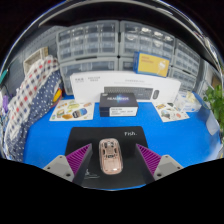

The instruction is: Arrange mouse

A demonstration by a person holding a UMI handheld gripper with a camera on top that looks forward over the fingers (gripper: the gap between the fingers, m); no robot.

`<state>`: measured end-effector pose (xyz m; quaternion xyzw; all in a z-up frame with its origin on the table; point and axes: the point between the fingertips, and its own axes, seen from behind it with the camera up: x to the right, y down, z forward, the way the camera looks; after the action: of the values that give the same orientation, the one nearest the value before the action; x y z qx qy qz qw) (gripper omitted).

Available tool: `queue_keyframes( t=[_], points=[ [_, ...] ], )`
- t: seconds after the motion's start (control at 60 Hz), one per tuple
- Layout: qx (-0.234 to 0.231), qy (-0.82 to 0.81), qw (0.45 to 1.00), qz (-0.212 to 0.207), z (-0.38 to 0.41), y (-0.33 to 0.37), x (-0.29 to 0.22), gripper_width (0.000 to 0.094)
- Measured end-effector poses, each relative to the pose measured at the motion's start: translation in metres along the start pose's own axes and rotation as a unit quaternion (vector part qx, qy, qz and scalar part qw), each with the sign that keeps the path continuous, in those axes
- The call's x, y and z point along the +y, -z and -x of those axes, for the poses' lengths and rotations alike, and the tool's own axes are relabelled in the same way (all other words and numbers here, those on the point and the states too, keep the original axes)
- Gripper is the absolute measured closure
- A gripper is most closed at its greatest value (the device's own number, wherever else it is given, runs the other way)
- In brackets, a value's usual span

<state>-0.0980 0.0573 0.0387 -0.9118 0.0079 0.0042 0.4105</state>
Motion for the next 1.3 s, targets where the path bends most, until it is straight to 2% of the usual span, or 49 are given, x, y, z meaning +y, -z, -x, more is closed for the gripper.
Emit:
queue_keyframes(
  t=[0.267,0.483,0.7,0.967,1.3],
  points=[
    [-0.025,-0.017,0.997,-0.067,-0.008,0.137,-0.033,0.0064],
    [-0.041,-0.001,0.993,-0.107,-0.028,0.244,-0.007,0.0065],
    [-0.050,0.015,0.990,-0.128,-0.052,0.319,0.033,0.0064],
    [-0.049,0.001,0.989,-0.136,-0.079,0.373,0.057,0.0063],
    [-0.039,0.001,0.991,-0.128,-0.091,0.380,0.081,0.0080]
  ],
)
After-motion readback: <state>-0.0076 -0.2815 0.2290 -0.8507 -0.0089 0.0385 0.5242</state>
